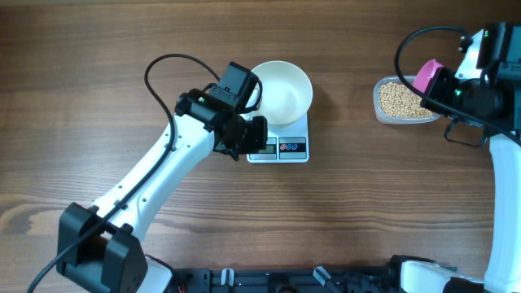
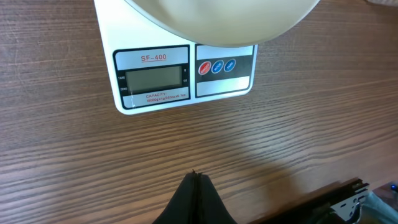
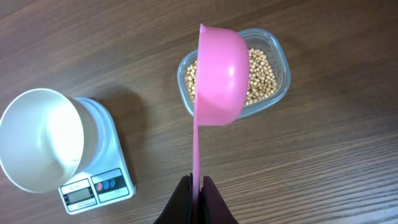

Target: Scoop item into bowl and weigh 150g on scale

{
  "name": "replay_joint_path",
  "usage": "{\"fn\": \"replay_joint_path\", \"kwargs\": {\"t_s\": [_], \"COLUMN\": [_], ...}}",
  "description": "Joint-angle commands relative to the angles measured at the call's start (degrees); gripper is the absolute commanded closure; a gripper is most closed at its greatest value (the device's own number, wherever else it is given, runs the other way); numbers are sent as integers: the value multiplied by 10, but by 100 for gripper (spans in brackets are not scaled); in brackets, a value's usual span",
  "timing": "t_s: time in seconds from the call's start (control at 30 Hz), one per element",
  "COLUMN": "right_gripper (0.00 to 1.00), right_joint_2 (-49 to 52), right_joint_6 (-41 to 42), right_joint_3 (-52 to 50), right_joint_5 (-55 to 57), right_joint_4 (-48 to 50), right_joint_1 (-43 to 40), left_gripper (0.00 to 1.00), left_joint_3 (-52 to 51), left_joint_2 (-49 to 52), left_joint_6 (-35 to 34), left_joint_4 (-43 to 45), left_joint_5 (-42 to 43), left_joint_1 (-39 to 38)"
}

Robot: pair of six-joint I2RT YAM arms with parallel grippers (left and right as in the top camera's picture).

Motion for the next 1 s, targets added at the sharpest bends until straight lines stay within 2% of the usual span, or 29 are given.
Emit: {"fn": "replay_joint_path", "kwargs": {"t_s": [0.0, 0.1, 0.43, 0.57, 0.67, 0.97], "right_gripper": [96, 96, 96, 96, 96, 96], "right_joint_2": [-3, -3, -3, -3, -3, -3], "right_joint_6": [-42, -71, -72, -87, -86, -87], "right_joint_3": [9, 9, 9, 9, 9, 9], "right_joint_5": [-14, -4, 45, 45, 45, 45], "right_joint_4": [0, 16, 35, 37, 39, 74], "right_joint_1": [-2, -2, -2, -2, -2, -2], "left_gripper": [96, 96, 96, 96, 96, 96], "left_joint_3": [4, 4, 4, 2, -3, -16], "left_joint_2": [4, 4, 4, 13, 27, 107], "left_joint_6": [-15, -15, -20, -70, -80, -80], "left_joint_4": [7, 12, 33, 35, 36, 124], "left_joint_5": [9, 12, 0, -19, -19, -68], "left_joint_1": [-10, -20, -70, -78, -85, -104]}}
